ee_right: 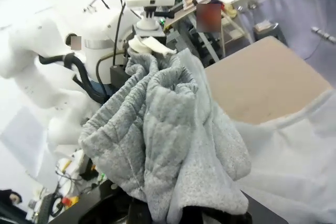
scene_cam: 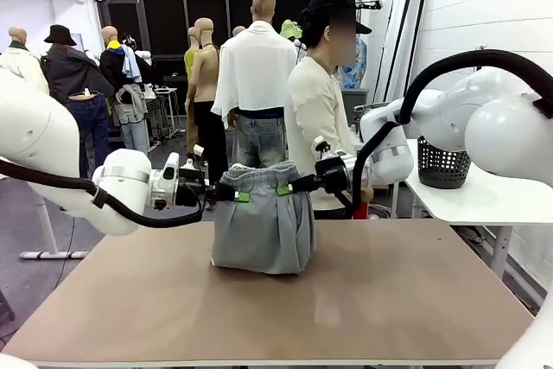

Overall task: Fold the training pants.
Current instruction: Fold the Training pants in half.

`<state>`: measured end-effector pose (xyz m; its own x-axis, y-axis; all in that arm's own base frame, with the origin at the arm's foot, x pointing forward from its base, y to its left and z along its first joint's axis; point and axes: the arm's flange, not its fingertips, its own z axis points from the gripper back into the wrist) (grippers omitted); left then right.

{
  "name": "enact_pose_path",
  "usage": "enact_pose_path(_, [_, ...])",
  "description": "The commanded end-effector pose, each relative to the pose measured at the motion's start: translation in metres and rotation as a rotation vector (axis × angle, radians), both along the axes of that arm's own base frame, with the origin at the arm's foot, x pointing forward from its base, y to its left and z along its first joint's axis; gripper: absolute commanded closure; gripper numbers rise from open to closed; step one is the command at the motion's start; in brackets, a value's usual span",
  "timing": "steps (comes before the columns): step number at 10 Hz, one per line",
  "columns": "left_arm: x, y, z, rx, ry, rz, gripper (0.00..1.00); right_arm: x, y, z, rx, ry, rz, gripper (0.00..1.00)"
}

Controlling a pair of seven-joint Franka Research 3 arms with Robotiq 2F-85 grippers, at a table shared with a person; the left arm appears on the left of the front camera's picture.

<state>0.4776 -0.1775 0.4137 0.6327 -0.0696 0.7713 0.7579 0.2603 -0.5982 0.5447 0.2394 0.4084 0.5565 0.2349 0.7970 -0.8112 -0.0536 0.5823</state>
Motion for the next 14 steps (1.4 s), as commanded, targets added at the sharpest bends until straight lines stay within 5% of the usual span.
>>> enact_pose_path(1, [-0.028,0.014,0.000,-0.001,0.118,-0.002,1.00,-0.021,-0.007,-0.010,0.037,0.086,-0.059,1.00])
enact_pose_path(5, [-0.037,0.033,-0.030,-0.028,0.271,0.005,1.00,-0.042,-0.017,-0.058,0.053,0.254,-0.120,1.00])
enact_pose_path(11, [0.049,0.052,-0.064,-0.075,0.376,0.051,1.00,0.017,-0.023,-0.064,-0.004,0.330,-0.233,1.00])
enact_pose_path(13, [0.058,0.057,-0.074,-0.117,0.420,0.041,1.00,0.024,-0.023,-0.071,-0.016,0.360,-0.239,1.00])
enact_pose_path(14, [0.044,0.020,-0.067,-0.094,0.367,0.022,1.00,0.004,0.000,-0.068,-0.008,0.318,-0.174,1.00])
